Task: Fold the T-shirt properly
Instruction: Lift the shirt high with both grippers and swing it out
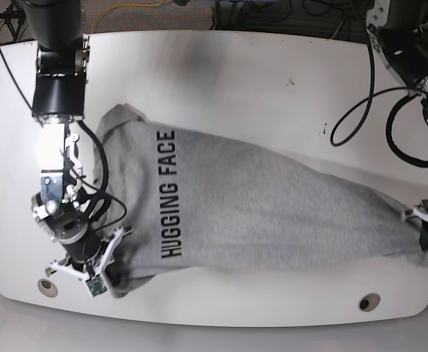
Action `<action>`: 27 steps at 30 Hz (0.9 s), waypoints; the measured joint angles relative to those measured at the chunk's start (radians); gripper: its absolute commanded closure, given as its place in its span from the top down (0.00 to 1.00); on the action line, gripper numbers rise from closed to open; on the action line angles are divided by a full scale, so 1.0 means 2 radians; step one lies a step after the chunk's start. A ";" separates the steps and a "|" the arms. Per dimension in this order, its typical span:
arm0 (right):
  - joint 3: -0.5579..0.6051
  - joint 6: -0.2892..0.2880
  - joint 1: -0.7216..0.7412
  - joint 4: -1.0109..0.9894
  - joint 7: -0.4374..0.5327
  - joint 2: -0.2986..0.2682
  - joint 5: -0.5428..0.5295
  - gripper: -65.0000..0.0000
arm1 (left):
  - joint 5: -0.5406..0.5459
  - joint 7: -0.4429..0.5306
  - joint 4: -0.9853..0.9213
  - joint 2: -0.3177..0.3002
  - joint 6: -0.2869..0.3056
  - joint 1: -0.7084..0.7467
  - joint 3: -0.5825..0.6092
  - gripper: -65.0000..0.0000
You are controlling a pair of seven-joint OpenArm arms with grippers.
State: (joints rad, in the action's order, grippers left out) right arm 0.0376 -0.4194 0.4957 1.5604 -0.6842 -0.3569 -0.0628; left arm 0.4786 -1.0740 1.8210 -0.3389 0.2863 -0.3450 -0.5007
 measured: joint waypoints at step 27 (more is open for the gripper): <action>0.004 -0.079 0.270 -0.050 -0.056 -0.076 -0.010 0.00 | -0.016 -0.001 -0.038 0.029 -0.065 -0.290 0.048 0.00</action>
State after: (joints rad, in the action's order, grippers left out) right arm 0.0448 -0.5777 1.0355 1.4597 -0.7971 -0.5079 -0.0834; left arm 0.4458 -1.0756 1.7447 -0.2817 0.1566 -0.9253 -0.4042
